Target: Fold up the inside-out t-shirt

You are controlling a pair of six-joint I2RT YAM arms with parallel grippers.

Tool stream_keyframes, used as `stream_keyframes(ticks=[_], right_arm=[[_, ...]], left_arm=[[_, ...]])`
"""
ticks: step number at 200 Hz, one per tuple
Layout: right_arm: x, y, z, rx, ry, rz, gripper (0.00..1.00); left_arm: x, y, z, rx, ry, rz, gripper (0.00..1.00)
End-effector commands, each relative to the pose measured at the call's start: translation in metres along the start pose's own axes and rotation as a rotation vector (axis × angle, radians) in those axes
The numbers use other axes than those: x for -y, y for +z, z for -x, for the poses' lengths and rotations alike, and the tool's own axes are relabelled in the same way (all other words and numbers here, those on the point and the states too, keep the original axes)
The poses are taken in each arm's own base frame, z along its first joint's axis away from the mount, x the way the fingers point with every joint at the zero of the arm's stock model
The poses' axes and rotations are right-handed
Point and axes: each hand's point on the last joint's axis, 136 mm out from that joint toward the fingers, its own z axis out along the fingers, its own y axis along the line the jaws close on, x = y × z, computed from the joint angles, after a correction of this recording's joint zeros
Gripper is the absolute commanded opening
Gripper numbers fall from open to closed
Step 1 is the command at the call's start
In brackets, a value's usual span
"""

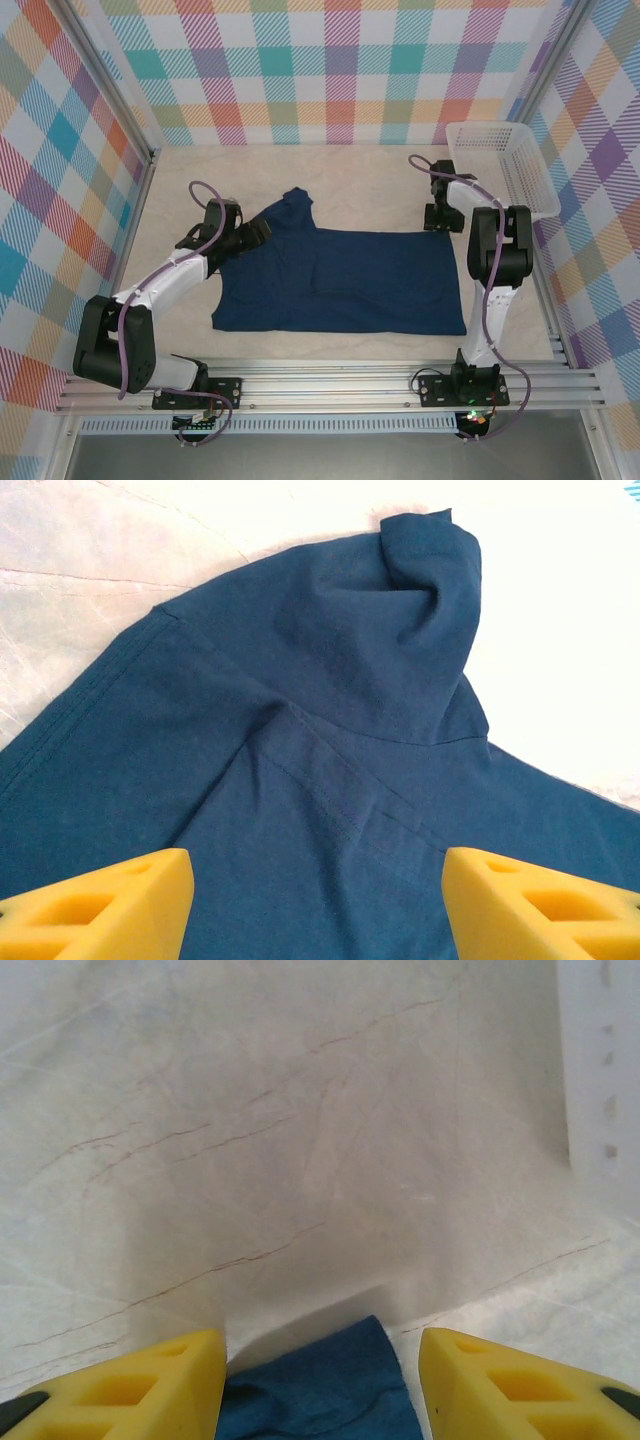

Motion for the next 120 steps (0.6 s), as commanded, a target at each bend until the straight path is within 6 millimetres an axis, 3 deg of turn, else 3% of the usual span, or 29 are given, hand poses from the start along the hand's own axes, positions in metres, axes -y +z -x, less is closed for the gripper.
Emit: stream_keyframes(ticks=[1,22,69,97,120], right_arm=[[0.003,0.011,-0.014,-0.061,-0.005,0.015,0.53],[-0.001,0.018,-0.018,-0.08,-0.003,0.042,0.47],[-0.005,0.017,-0.013,-0.065,0.006,0.086,0.19],[-0.01,0.013,-0.003,-0.026,0.002,0.123,0.05],[-0.011,0.007,0.004,0.002,-0.008,0.13,0.0]], left_arm=[[0.007,-0.002,0.014,0.028,0.019,-0.017,0.67],[0.005,-0.001,0.014,0.03,0.021,-0.008,0.67],[0.011,0.005,0.033,0.079,0.024,0.007,0.67],[0.016,0.027,0.054,0.104,0.038,0.01,0.67],[0.014,0.059,0.072,0.082,0.084,0.028,0.67]])
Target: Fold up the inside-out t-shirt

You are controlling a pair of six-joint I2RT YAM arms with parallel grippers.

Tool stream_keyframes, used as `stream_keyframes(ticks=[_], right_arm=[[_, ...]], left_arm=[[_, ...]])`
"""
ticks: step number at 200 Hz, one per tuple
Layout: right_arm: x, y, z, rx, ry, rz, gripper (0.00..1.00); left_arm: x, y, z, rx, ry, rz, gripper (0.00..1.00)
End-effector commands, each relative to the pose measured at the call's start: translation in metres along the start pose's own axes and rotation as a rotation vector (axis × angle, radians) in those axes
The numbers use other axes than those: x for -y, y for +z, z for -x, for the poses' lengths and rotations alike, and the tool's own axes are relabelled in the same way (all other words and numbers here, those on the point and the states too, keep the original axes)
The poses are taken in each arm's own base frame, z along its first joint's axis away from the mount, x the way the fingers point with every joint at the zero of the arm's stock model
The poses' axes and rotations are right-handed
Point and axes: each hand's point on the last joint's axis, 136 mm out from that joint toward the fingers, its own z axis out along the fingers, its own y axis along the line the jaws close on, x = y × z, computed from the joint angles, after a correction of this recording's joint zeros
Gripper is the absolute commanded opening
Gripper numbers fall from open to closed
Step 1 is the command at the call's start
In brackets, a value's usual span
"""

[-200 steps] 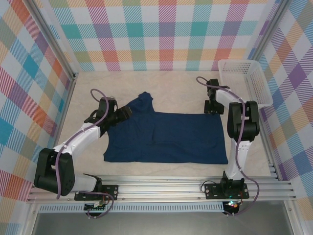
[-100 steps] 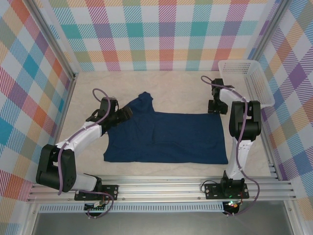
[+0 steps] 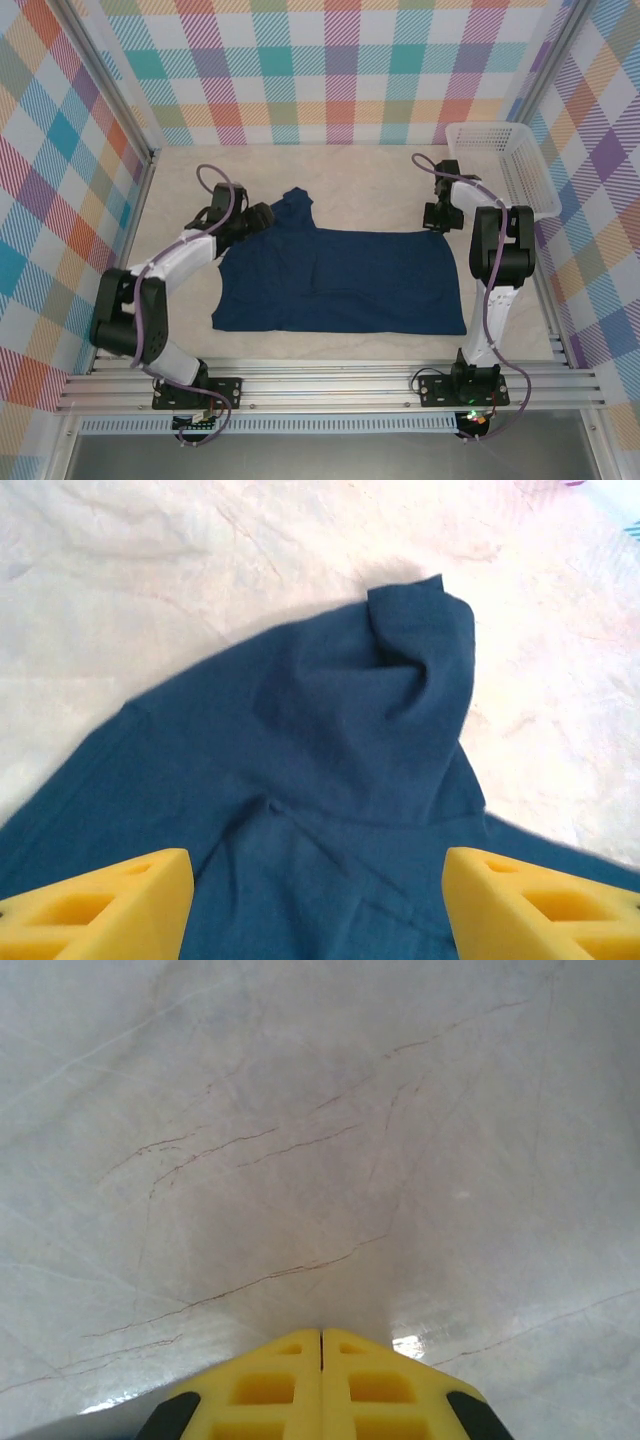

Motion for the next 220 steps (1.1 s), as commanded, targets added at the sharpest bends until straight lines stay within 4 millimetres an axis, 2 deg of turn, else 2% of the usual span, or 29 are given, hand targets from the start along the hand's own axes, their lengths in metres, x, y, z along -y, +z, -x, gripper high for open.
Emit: stream_keyframes(ticks=[1,39,49,53,80,110,143,168,190,220], right_arm=[[0.003,0.004,0.003,0.011,-0.008,0.007,0.0],[0.002,-0.002,0.009,0.028,-0.02,0.015,0.0],[0.001,-0.001,0.009,0.029,-0.022,0.02,0.0],[0.001,-0.002,0.01,0.031,-0.022,0.021,0.0],[0.0,0.001,0.008,0.024,-0.024,0.025,0.0],[-0.001,0.002,0.007,0.021,-0.025,0.028,0.0],[-0.001,0.005,0.006,0.015,-0.03,0.029,0.0],[-0.001,0.006,0.004,0.009,-0.03,0.031,0.0],[-0.002,0.008,0.004,0.004,-0.035,0.03,0.0],[0.003,0.007,0.004,0.004,-0.041,0.004,0.0]], left_arm=[[0.001,0.026,0.033,0.041,0.06,0.005,0.67],[-0.006,0.088,0.049,-0.109,0.163,0.042,0.67],[-0.015,0.104,0.04,-0.181,0.185,0.073,0.67],[-0.012,0.107,0.044,-0.189,0.198,0.071,0.66],[-0.003,0.133,0.03,-0.309,0.252,0.032,0.64],[0.009,0.143,0.012,-0.362,0.345,0.039,0.63],[0.005,0.15,0.003,-0.392,0.389,0.111,0.63],[0.001,0.152,-0.002,-0.426,0.42,0.173,0.57],[-0.007,0.156,-0.011,-0.486,0.435,0.227,0.46],[-0.016,0.157,-0.004,-0.485,0.448,0.295,0.26]])
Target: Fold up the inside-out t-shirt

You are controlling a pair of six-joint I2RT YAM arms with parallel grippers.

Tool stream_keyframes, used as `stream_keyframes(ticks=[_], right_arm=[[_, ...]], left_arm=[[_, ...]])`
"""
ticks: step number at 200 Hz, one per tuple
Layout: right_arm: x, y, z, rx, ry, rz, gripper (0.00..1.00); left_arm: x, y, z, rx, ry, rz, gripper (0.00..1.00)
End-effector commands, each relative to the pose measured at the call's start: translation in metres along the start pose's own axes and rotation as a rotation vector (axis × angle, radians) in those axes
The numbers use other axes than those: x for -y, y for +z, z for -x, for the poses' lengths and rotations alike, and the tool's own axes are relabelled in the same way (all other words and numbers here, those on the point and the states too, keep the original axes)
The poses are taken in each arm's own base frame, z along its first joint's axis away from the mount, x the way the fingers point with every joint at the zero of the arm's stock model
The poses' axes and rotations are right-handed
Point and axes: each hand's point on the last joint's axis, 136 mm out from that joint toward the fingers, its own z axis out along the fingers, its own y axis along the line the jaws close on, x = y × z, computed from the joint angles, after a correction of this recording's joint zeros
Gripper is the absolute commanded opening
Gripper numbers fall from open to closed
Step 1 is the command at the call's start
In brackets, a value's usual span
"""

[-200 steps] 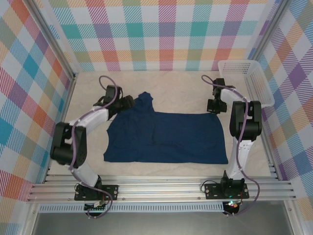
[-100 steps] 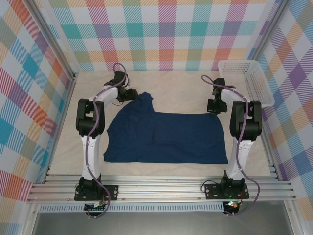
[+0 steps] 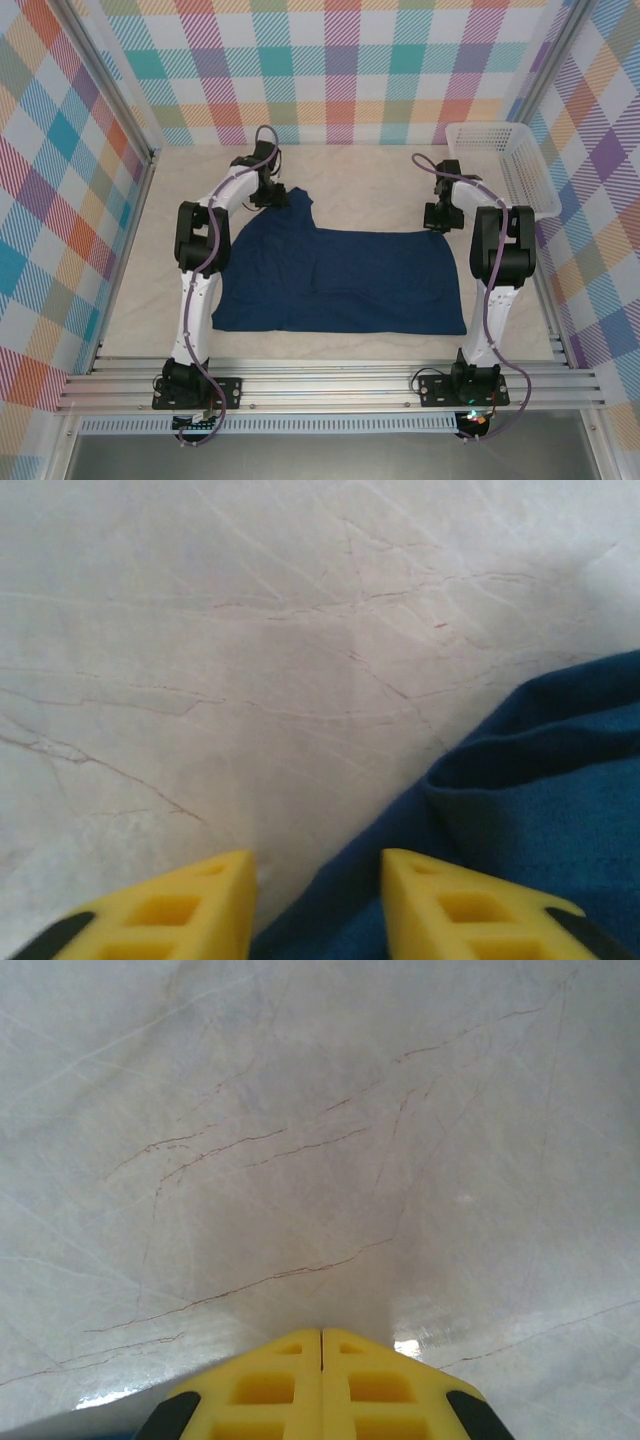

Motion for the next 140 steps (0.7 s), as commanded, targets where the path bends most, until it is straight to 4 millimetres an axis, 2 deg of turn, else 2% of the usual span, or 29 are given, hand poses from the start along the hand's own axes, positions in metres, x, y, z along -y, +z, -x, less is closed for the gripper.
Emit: stream_keyframes(ticks=[1,23,54,140], right_arm=[[0.004,0.006,0.004,0.004,-0.016,-0.01,0.0],[0.011,0.006,0.004,0.003,-0.022,-0.048,0.0],[0.011,0.006,0.004,-0.002,-0.024,-0.053,0.0],[0.013,0.007,0.002,-0.011,-0.028,-0.062,0.0]], left_arm=[[-0.009,0.013,-0.025,-0.108,0.024,0.077,0.26],[-0.019,0.009,-0.017,-0.082,0.023,0.12,0.12],[-0.03,0.005,-0.005,-0.048,-0.022,0.118,0.0],[-0.062,-0.023,0.046,0.13,-0.162,0.109,0.0]])
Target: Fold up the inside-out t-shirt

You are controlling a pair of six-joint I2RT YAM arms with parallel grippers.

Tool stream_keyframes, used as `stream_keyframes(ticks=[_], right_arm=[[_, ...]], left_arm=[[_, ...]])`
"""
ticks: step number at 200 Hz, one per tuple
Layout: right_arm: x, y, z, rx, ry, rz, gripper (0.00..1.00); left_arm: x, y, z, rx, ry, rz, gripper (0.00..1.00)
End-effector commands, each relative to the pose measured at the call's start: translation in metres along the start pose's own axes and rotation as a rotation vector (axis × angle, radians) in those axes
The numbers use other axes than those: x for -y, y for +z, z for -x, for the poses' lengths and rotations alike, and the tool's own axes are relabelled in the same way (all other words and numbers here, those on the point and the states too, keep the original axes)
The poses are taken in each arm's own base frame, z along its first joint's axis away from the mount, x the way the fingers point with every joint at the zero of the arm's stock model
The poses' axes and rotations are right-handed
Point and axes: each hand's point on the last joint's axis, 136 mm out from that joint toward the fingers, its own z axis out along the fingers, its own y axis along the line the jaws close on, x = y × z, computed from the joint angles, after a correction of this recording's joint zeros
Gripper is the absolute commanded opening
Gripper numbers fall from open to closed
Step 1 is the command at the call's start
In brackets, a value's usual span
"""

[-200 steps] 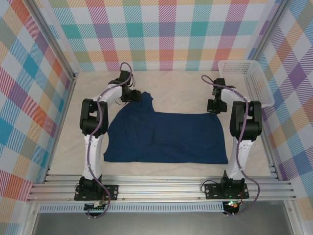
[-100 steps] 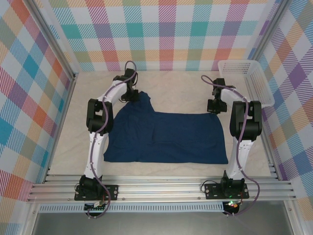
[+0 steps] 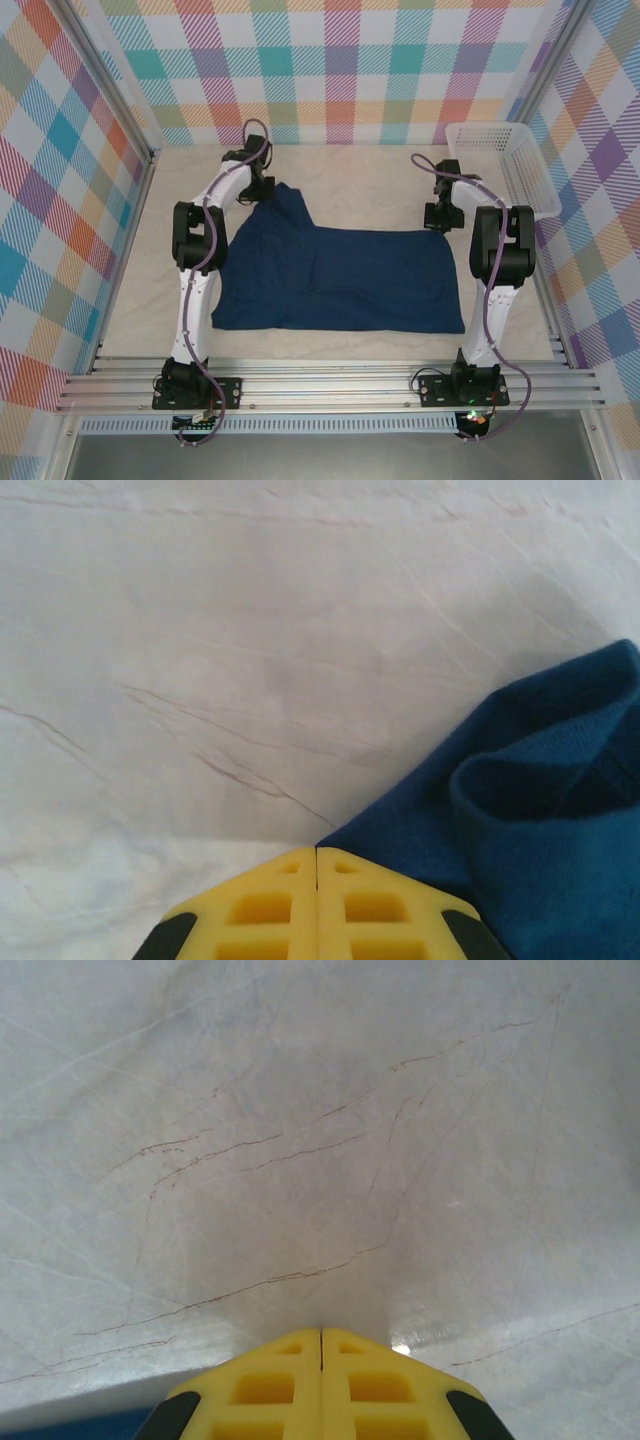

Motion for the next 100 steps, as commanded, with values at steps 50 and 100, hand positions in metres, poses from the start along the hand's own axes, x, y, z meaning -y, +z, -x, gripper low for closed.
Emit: stream_keyframes(ticks=[50,100], right_arm=[[0.012,0.01,-0.002,-0.021,-0.013,-0.057,0.0],[0.009,0.011,0.002,-0.018,-0.01,-0.045,0.0]], left_arm=[[-0.018,-0.01,0.032,0.104,-0.101,0.013,0.12],[0.001,-0.01,0.039,0.125,-0.098,-0.092,0.4]])
